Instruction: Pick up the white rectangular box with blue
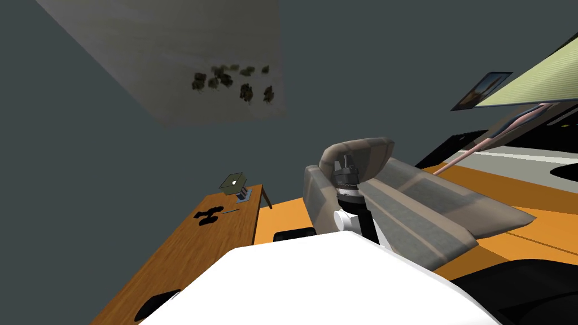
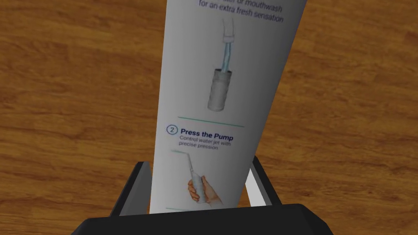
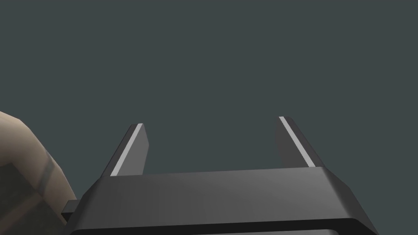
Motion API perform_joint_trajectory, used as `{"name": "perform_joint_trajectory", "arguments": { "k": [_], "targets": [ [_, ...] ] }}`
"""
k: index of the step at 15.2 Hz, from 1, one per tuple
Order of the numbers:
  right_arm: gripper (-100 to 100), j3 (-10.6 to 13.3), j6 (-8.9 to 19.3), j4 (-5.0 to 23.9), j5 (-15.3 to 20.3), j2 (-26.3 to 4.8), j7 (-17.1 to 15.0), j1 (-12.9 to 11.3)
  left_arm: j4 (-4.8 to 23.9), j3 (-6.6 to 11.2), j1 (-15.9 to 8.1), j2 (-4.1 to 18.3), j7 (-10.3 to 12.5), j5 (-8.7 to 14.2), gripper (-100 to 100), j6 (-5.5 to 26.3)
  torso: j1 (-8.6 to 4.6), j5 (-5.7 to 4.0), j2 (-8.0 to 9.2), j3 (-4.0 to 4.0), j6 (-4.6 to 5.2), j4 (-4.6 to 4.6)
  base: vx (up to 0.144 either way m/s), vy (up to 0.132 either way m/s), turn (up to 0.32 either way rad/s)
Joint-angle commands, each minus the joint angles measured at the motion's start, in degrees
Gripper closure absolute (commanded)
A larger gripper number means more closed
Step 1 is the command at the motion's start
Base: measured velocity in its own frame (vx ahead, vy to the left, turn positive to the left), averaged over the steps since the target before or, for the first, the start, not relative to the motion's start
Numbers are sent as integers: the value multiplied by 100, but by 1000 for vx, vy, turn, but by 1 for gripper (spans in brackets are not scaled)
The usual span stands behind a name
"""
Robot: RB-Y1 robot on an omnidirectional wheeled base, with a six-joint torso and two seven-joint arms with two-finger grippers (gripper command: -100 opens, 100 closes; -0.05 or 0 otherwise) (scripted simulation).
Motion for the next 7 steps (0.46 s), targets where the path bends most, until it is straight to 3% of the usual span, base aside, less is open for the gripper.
{"name": "perform_joint_trajectory", "arguments": {
  "k": [1, 2, 5, 7],
  "targets": [
    [0, 0, 0, 0, 0, 0, 0, 0, 0, 0, 0, 0, 0, 0, 100, 0, 0, 0, 0, 0, 0, 0, 0, 0, 0],
    [0, 0, 0, 0, 0, 0, 0, 0, 1, 0, 0, -1, 0, 0, 100, 1, 0, 0, -1, -1, 0, 0, 0, 0, 0],
    [0, 0, 0, 0, 0, 0, 0, 1, -367, 159, 217, 154, 38, 158, 100, 277, -12, -7, -10, -6, -2, -3, 32, -31, 45],
    [0, 0, 0, 0, 0, 0, 0, 1, -322, 151, 214, 140, 14, 158, 100, 222, -20, -9, -21, -12, 1, -5, 37, -29, 26]
  ]
}}
